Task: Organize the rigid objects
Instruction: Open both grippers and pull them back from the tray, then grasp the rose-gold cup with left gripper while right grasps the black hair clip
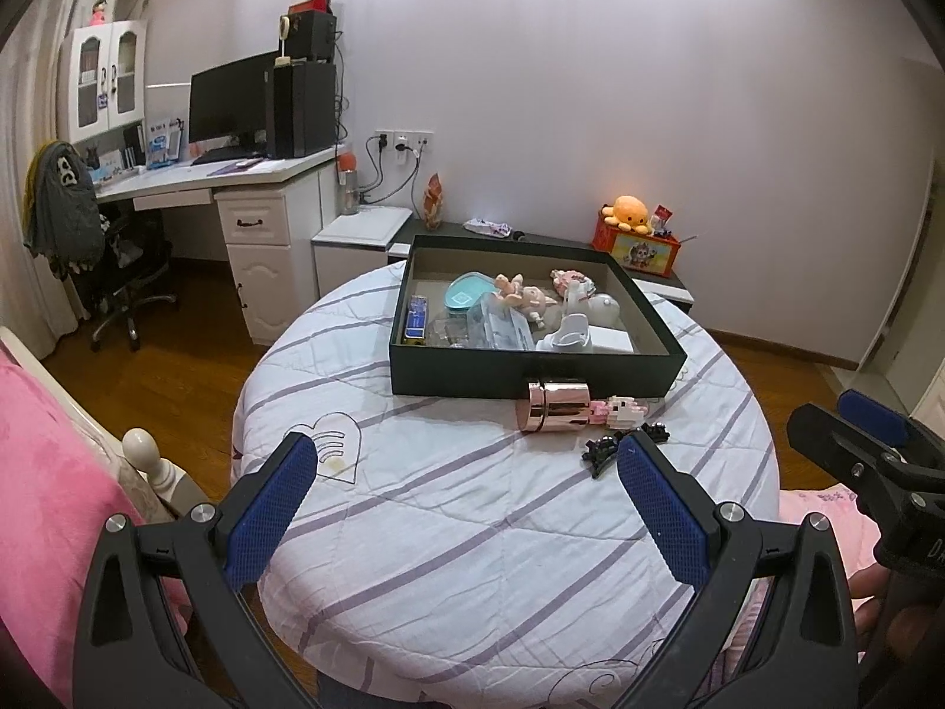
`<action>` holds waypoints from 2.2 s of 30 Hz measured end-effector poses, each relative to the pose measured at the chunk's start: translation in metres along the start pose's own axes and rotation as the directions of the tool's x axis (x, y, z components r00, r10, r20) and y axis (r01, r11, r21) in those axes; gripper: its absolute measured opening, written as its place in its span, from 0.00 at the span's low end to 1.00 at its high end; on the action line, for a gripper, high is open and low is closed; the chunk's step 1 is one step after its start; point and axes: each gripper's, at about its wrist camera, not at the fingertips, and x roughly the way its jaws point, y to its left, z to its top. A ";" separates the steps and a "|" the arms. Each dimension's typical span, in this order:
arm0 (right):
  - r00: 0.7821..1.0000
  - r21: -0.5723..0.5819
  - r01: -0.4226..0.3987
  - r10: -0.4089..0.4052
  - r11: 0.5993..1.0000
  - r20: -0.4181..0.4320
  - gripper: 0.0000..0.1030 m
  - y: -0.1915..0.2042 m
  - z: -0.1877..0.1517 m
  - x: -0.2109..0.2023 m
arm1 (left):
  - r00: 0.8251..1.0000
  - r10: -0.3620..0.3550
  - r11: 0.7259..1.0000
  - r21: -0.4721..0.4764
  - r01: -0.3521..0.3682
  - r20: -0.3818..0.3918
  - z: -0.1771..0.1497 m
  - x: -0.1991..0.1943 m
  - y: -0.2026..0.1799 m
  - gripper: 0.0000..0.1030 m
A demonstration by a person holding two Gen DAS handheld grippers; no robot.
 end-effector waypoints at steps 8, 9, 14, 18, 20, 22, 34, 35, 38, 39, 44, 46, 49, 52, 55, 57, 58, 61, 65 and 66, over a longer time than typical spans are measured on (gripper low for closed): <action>1.000 0.004 0.006 -0.006 1.000 -0.017 1.00 -0.005 0.001 0.008 | 1.000 0.000 1.000 -0.003 0.000 -0.020 0.003 0.012 -0.003 1.00; 1.000 0.005 0.008 -0.008 1.000 -0.021 1.00 -0.005 0.001 0.010 | 1.000 0.001 1.000 -0.003 -0.001 -0.024 0.003 0.014 -0.003 1.00; 0.998 0.008 0.030 -0.030 1.000 -0.060 1.00 -0.013 -0.002 0.027 | 0.999 -0.003 1.000 0.004 0.003 -0.047 0.005 0.032 -0.007 1.00; 0.990 0.002 0.060 -0.059 0.998 -0.127 1.00 -0.025 -0.010 0.056 | 0.996 -0.017 1.000 0.006 0.018 -0.087 0.005 0.058 -0.013 1.00; 0.985 0.005 0.064 -0.062 0.998 -0.161 1.00 -0.030 -0.014 0.069 | 0.993 -0.027 1.000 0.005 0.027 -0.114 0.004 0.072 -0.017 1.00; 0.977 -0.001 0.073 -0.071 0.997 -0.203 1.00 -0.036 -0.021 0.087 | 0.989 -0.040 0.999 0.000 0.040 -0.141 0.004 0.087 -0.021 1.00; 0.943 -0.041 0.010 -0.023 0.999 -0.331 1.00 -0.039 -0.036 0.160 | 0.960 -0.066 0.998 0.000 0.069 -0.273 0.002 0.165 -0.037 1.00; 0.943 -0.048 0.003 -0.019 0.999 -0.333 1.00 -0.038 -0.036 0.164 | 0.958 -0.067 0.998 0.001 0.071 -0.277 0.003 0.168 -0.038 1.00; 0.941 -0.073 -0.016 -0.010 0.997 -0.337 1.00 -0.035 -0.035 0.175 | 0.955 -0.069 0.997 0.007 0.074 -0.289 0.005 0.178 -0.041 1.00; 0.941 -0.086 -0.018 -0.012 0.996 -0.338 1.00 -0.033 -0.034 0.179 | 0.954 -0.070 0.997 0.007 0.076 -0.293 0.005 0.181 -0.042 1.00; 0.943 -0.123 -0.014 -0.028 0.992 -0.332 1.00 -0.026 -0.032 0.189 | 0.949 -0.078 0.996 0.009 0.085 -0.305 0.007 0.196 -0.047 1.00; 0.945 -0.138 -0.009 -0.037 0.990 -0.326 1.00 -0.025 -0.033 0.190 | 0.950 -0.084 0.996 -0.007 0.086 -0.301 0.007 0.201 -0.046 1.00; 0.947 -0.135 -0.006 -0.038 0.991 -0.319 0.96 -0.026 -0.034 0.189 | 0.950 -0.108 0.994 -0.040 0.101 -0.294 0.007 0.205 -0.041 0.96; 0.951 -0.124 0.000 -0.038 0.992 -0.307 0.90 -0.030 -0.033 0.185 | 0.946 -0.149 0.988 -0.071 0.134 -0.288 0.008 0.207 -0.037 0.83; 0.951 -0.120 0.000 -0.037 0.993 -0.306 0.90 -0.032 -0.033 0.184 | 0.944 -0.164 0.986 -0.056 0.154 -0.286 0.008 0.203 -0.040 0.58; 0.953 -0.115 0.002 -0.037 0.993 -0.301 0.84 -0.032 -0.032 0.183 | 0.946 -0.160 0.987 -0.051 0.151 -0.281 0.007 0.200 -0.039 0.57; 0.956 -0.099 0.000 -0.029 0.995 -0.291 0.83 -0.034 -0.030 0.180 | 0.946 -0.164 0.986 -0.055 0.154 -0.280 0.007 0.198 -0.038 0.57; 0.954 -0.092 0.000 -0.027 0.996 -0.300 0.82 -0.039 -0.030 0.178 | 0.949 -0.157 0.988 -0.055 0.147 -0.272 0.008 0.192 -0.034 0.55; 0.953 -0.098 0.002 -0.032 0.995 -0.301 0.82 -0.038 -0.031 0.174 | 0.953 -0.146 0.989 -0.064 0.134 -0.266 0.007 0.184 -0.027 0.55; 0.951 -0.111 -0.002 -0.032 0.994 -0.307 0.83 -0.036 -0.032 0.175 | 0.953 -0.144 0.989 -0.065 0.132 -0.265 0.006 0.181 -0.024 0.55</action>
